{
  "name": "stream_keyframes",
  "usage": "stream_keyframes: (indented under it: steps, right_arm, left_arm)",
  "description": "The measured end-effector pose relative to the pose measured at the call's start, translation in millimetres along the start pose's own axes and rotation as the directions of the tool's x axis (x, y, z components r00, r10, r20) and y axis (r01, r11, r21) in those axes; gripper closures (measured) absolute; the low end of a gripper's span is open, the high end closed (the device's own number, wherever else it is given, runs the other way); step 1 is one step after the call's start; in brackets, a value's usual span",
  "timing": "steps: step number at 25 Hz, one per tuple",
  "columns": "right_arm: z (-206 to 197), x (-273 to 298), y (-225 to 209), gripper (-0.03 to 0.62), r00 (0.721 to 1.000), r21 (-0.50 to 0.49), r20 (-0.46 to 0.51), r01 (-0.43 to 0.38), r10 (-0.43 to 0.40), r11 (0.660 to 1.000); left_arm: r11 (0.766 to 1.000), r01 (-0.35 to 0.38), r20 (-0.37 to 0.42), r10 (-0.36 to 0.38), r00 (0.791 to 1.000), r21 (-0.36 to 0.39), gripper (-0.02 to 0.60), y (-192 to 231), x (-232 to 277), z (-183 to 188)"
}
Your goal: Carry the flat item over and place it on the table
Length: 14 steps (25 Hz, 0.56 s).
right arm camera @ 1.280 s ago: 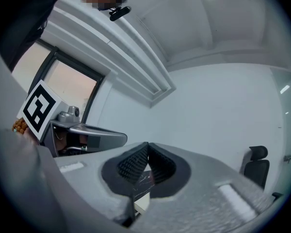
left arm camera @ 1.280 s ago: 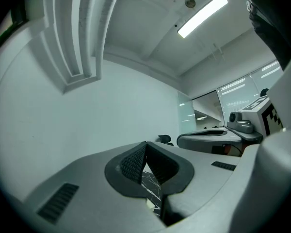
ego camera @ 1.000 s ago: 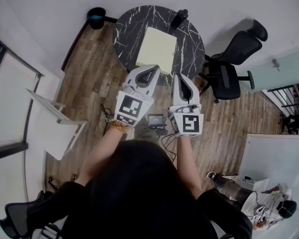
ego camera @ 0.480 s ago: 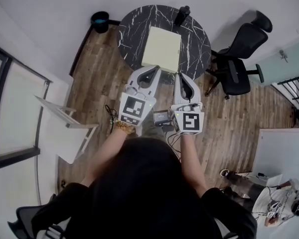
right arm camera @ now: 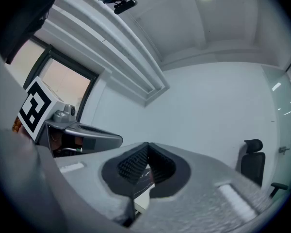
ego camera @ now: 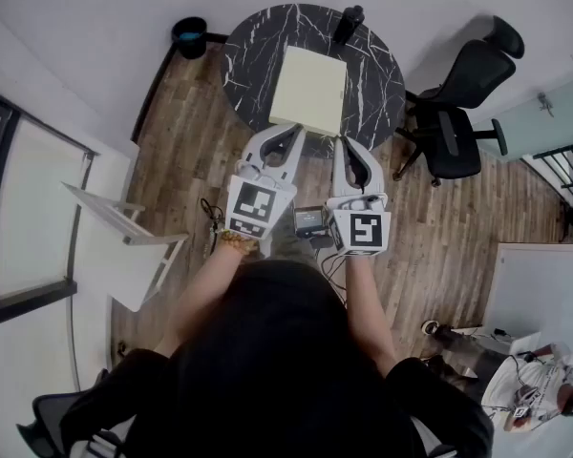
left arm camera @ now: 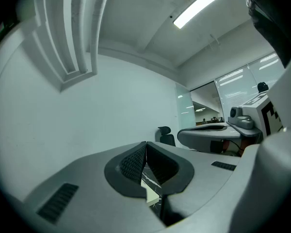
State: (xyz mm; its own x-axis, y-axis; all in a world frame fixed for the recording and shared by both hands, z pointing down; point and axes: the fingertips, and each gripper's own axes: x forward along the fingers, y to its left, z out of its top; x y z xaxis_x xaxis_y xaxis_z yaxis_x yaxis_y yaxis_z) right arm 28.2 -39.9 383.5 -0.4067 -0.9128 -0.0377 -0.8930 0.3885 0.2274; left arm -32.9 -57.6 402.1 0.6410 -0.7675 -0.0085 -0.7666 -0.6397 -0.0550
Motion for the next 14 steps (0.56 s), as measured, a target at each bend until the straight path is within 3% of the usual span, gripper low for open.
stream_keyframes:
  steps: [14]
  right_arm:
    - [-23.4,23.2,-30.5,0.599,1.0,0.031,-0.004,0.01,-0.01,0.999]
  left_arm:
    - [1.0,-0.009,-0.043,0.009,0.999,0.003,0.574,10.8,28.1,-19.9]
